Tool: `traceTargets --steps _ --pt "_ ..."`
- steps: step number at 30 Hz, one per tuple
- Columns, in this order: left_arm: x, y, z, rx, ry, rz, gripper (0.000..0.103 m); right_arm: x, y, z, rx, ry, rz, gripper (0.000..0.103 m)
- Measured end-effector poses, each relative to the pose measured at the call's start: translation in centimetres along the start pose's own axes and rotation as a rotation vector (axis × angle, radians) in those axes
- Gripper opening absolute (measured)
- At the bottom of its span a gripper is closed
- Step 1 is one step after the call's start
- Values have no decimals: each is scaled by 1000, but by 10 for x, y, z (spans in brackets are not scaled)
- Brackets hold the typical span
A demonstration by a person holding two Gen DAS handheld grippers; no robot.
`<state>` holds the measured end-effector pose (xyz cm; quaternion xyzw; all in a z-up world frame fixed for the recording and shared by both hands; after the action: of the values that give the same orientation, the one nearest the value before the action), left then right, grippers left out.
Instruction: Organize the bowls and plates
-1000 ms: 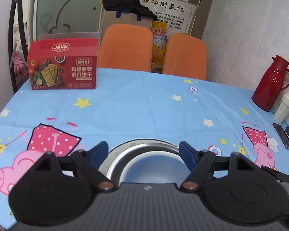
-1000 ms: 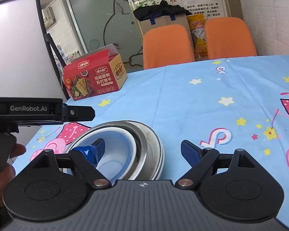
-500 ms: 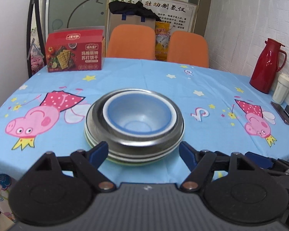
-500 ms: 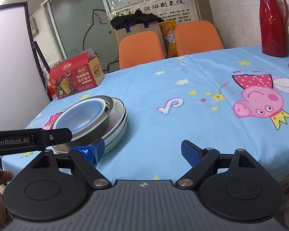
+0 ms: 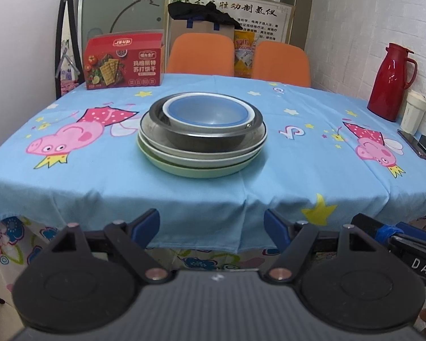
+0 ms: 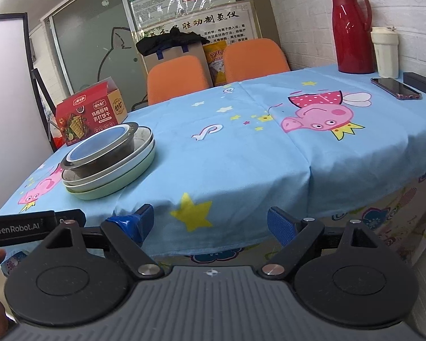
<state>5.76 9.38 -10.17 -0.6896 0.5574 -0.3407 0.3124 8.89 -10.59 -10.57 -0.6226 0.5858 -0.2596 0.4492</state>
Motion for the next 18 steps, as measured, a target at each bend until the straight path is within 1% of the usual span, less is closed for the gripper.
traceTargets --steps 3,6,9,18 --pt "7 6 -3 2 0 25 75 1 5 -12 16 17 -19 74" --pt "14 10 -1 5 -12 65 75 1 3 -17 39 43 -40 74" --pt "20 15 3 -5 -13 84 75 3 0 -20 56 71 -67 74" --pt "28 23 5 -16 -16 113 75 0 4 -23 52 44 -74 75"
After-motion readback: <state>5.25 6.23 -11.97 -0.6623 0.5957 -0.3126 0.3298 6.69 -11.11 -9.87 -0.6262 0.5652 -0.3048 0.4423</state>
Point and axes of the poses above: each gripper's, at about its wrist camera, not at the fingertips, and z roughly the way its jaws point, x to its right, y to its underside, the point moved 10 cm from there along z, roughly the way its jaws point, and after that the axes turned 3 degrees about -z, right-handed, at the moved point
